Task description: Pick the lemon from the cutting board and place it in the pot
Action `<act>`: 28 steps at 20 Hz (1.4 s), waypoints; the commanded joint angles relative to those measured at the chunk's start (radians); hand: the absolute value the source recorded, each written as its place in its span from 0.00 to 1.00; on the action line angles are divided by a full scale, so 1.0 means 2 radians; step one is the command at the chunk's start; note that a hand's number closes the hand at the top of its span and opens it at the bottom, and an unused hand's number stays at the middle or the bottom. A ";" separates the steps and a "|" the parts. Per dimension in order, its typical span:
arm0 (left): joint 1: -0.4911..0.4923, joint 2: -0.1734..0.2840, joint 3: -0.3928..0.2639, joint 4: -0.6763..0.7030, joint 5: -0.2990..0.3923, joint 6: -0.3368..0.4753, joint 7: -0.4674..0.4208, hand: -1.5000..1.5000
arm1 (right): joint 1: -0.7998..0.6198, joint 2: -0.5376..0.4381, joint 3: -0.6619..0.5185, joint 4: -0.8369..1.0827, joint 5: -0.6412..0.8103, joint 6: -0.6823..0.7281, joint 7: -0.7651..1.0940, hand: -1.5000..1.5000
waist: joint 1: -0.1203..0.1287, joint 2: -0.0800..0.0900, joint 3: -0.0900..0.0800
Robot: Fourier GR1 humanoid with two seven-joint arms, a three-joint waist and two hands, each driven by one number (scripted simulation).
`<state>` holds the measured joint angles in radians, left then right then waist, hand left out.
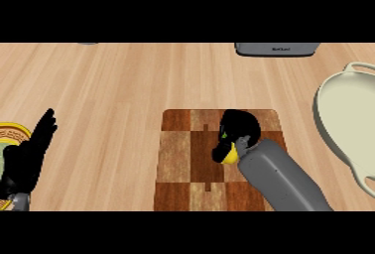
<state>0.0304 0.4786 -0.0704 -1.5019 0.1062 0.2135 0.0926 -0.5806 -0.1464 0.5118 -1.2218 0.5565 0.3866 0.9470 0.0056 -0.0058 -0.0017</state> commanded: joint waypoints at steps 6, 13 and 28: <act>0.028 -0.008 0.018 -0.009 -0.009 0.003 -0.005 0.50 | 0.144 -0.128 0.050 -0.213 0.000 0.040 -0.160 1.00 | -0.026 -0.005 0.001; 0.016 -0.011 0.021 0.008 -0.007 -0.010 -0.008 0.50 | 0.256 -0.269 0.019 -0.377 0.075 -0.058 -0.246 1.00 | -0.024 -0.001 0.001; 0.022 -0.021 0.020 -0.028 -0.021 -0.007 0.013 0.50 | 0.316 -0.286 -0.279 -0.577 -0.023 -0.142 -0.214 1.00 | -0.010 0.001 0.001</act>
<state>0.0648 0.4508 -0.0230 -1.5401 0.0742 0.1997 0.1141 0.0425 -0.7479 0.0855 -2.3087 0.6286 0.0980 0.4892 -0.0322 -0.0075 0.0006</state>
